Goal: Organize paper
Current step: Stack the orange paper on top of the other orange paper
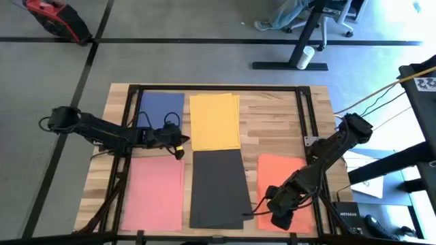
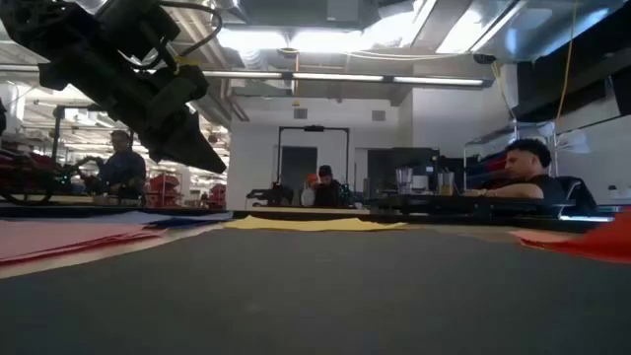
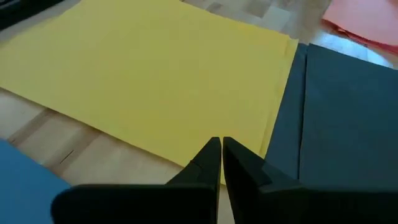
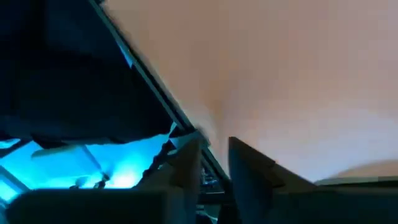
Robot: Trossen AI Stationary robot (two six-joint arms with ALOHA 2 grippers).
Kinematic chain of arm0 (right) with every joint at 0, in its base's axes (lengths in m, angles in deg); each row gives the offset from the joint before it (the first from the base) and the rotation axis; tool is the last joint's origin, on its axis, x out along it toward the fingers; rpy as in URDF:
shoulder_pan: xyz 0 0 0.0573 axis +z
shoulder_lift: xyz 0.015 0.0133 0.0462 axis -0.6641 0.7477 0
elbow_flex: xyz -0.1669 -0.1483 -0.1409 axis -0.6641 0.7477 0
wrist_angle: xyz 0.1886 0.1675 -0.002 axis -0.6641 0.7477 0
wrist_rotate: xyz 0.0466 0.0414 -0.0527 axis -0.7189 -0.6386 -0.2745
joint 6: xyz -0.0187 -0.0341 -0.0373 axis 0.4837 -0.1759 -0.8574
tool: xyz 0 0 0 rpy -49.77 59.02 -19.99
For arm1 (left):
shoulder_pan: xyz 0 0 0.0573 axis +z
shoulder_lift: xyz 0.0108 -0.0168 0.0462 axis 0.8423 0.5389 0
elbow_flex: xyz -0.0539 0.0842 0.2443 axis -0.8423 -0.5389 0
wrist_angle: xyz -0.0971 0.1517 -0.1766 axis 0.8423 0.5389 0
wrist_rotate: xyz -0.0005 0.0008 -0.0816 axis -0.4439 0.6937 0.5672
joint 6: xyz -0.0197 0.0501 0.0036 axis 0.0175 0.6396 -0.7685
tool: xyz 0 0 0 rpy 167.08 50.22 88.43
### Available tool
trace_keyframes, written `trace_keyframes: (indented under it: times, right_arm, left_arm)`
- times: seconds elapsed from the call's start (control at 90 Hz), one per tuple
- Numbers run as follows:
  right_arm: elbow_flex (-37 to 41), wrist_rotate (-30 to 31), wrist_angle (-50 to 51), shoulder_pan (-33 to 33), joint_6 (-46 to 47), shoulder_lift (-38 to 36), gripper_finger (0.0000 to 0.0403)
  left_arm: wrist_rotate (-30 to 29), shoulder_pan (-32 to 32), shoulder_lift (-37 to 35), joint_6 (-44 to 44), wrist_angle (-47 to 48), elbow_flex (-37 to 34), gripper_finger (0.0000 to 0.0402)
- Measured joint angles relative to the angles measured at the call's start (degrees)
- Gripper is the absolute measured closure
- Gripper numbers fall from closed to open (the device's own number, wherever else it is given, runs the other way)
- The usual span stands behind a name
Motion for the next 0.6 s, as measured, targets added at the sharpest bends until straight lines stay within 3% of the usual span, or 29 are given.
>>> trace_keyframes:
  times: [0.133,0.267,0.367,0.467,0.533,0.6]
  right_arm:
    - [0.0,-1.0,0.0,0.0,-0.1,0.0,0.0271]
    - [0.0,-1.5,0.0,0.0,-3.2,0.0,0.0268]
    - [0.0,5.1,0.2,-0.5,-8.1,0.0,0.0293]
    - [0.0,13.6,0.2,-2.7,-13.6,0.5,0.0348]
    - [0.0,18.0,0.4,-4.3,-17.0,1.3,0.0386]
    - [0.0,19.9,-0.4,-6.5,-20.3,2.3,0.0392]
  left_arm:
    - [0.0,0.0,0.0,0.0,0.0,0.0,0.0400]
    - [0.0,0.0,0.0,0.0,0.0,0.0,0.0400]
    - [0.0,0.0,0.0,0.0,0.0,0.0,0.0400]
    - [0.6,0.0,0.0,-0.5,0.0,0.0,0.0400]
    - [3.9,-0.1,0.0,-0.6,0.0,0.0,0.0400]
    - [9.0,-0.5,0.0,-0.6,0.0,0.0,0.0400]
